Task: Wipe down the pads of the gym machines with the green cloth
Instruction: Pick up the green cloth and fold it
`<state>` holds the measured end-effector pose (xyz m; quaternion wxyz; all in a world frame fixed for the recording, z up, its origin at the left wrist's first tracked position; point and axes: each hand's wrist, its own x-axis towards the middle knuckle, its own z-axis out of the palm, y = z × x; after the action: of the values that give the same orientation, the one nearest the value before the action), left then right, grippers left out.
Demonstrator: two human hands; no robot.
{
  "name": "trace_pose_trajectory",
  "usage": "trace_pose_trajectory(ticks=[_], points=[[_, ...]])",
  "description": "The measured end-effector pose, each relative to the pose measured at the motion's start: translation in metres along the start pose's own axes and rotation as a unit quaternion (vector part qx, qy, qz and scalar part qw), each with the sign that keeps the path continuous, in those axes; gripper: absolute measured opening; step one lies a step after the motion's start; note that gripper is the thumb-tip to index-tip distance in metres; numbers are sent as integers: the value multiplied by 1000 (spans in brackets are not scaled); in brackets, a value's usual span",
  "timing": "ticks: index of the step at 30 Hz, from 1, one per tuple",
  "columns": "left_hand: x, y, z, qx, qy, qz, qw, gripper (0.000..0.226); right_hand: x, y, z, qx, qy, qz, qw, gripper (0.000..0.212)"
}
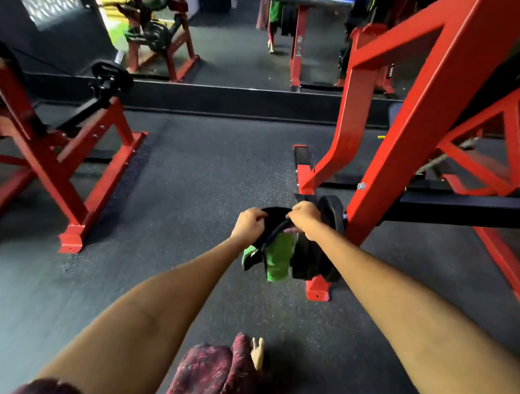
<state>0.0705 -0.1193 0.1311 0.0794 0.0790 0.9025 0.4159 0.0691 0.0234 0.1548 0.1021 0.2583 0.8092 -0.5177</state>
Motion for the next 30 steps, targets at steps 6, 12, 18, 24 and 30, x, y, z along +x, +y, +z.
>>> trace_pose_trajectory(ticks=[6,12,18,24,30], points=[[-54,15,-14,38,-72,37,996,64,-61,3,14,124,-27,7,992,24],[-88,4,-38,161,-58,113,979,55,-106,-2,16,-106,34,-62,992,20],[-95,0,-66,225,-108,190,949,52,-121,2,3,-472,126,-238,840,21],[-90,4,-92,232,-86,198,948,23,-124,-3,3,-339,63,-258,902,25],[-100,-12,-121,215,-70,185,956,20,-134,-15,12,-375,44,-313,871,17]])
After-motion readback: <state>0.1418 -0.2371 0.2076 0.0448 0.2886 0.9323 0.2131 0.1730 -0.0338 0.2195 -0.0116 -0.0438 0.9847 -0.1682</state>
